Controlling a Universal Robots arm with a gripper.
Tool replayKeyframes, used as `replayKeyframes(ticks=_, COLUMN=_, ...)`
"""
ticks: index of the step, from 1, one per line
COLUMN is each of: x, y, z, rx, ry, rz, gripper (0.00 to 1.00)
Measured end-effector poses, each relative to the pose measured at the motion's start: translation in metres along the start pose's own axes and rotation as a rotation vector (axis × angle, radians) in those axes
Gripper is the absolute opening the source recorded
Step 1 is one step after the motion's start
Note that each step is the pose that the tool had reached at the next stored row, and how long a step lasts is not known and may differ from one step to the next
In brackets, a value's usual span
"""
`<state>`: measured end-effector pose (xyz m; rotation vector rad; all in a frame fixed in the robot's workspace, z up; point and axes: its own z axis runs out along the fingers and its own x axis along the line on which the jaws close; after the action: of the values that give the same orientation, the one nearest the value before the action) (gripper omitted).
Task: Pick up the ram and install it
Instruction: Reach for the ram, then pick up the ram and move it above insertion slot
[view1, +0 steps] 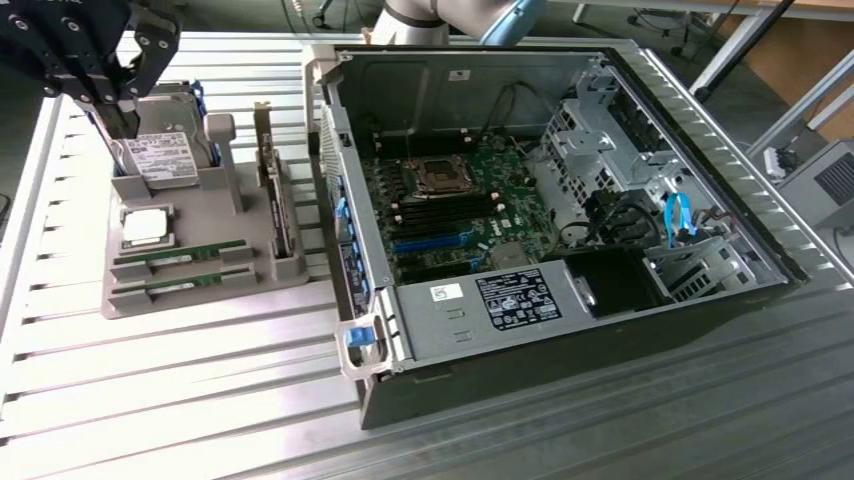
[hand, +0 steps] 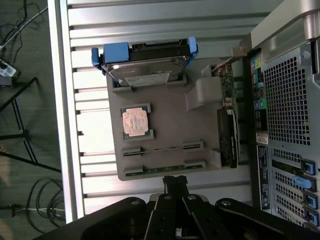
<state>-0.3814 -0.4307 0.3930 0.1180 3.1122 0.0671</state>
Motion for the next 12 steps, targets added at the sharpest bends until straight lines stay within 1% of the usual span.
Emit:
replayKeyframes(ticks=3, x=0.0000, y=0.0000, z=0.0000, rx=0.0000, ry=0.0001, rz=0.000, gripper=0.09)
replayKeyframes(ticks=4, x=0.0000, y=0.0000, z=0.0000, rx=-0.0002, ry=0.0005, rz=-0.008, gripper=0.09)
replayKeyframes(ticks=5, x=0.0000, y=0.0000, z=0.0000, rx=-0.0019, ry=0.0033, rz=-0.076, gripper=0.09)
replayKeyframes(ticks=6, x=0.0000, y=0.0000, z=0.0000, rx=-0.0028, ry=0.0057, rz=-0.128, gripper=0.09)
replayKeyframes(ticks=9, x=0.0000, y=0.0000, z=0.0000, rx=-0.0035, ry=0.0112, rz=-0.256, gripper=0.09)
replayKeyframes(ticks=11, x=0.0000, y=0.0000, z=0.0001, rx=-0.0038, ry=0.0172, rz=-0.391, gripper=0.09)
replayKeyframes(ticks=12, x=-0.0001, y=0.0000, z=0.0001, rx=-0.0025, ry=0.0199, rz=-0.450, gripper=0.09)
